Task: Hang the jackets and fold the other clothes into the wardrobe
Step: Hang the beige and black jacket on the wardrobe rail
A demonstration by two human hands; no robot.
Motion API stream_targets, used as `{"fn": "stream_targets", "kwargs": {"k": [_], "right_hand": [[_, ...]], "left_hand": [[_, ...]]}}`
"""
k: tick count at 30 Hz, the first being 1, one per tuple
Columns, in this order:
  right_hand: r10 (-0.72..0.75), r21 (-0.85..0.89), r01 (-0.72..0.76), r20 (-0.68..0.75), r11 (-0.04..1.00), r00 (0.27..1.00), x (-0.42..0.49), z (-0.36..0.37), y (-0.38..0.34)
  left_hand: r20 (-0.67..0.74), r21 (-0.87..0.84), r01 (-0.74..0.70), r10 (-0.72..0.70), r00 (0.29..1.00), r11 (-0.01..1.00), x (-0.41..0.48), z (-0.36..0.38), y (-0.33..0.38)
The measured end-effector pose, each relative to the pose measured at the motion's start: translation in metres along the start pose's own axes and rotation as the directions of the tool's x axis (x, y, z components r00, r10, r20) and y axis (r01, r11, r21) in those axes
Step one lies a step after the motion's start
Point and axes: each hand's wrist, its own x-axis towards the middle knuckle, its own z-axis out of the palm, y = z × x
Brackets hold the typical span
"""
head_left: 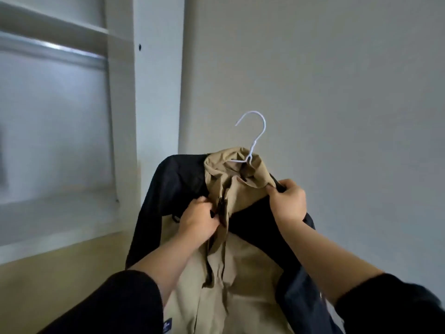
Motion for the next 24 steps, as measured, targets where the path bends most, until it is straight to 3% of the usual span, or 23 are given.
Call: {"fn": "stream_targets", "kwargs": {"k": [3, 6, 10, 14, 19, 22, 24], "right_hand": [[0.079, -0.021, -0.077, 0.122, 0.997, 0.989, -0.006, 0.087, 0.012], [0.113, -0.081, -0.097, 0.224, 0.992, 0.968, -0.024, 0.15, 0.003], [0.111, -0.122, -0.072, 0.352, 0.99, 0.93, -0.036, 0.197, -0.052], [0.026, -0.113, 0.03, 0.457, 0.993, 0.889, -0.025, 0.211, -0.151], [-0.121, -0.009, 0.143, 0.485, 0.99, 0.866, 0.018, 0.203, -0.319], [-0.257, 0.078, 0.251, 0.486, 0.965, 0.835, 0.045, 0.203, -0.417], [-0.403, 0.09, 0.413, 0.477, 0.906, 0.781, 0.06, 0.205, -0.464]], "left_hand": [[0.105, 0.031, -0.093, 0.089, 0.991, 0.995, 0.009, -0.005, -0.085], [0.212, 0.077, -0.097, 0.079, 0.974, 0.992, 0.017, -0.044, -0.148], [0.149, 0.152, -0.013, -0.01, 0.989, 0.988, 0.03, -0.13, -0.189], [0.131, 0.243, 0.139, -0.174, 0.976, 0.96, 0.057, -0.236, -0.198], [0.093, 0.323, 0.195, -0.237, 0.967, 0.926, 0.104, -0.394, -0.191], [-0.046, 0.411, 0.225, -0.226, 0.973, 0.883, 0.143, -0.492, -0.177], [-0.129, 0.548, 0.239, -0.201, 0.971, 0.802, 0.157, -0.546, -0.171]]}}
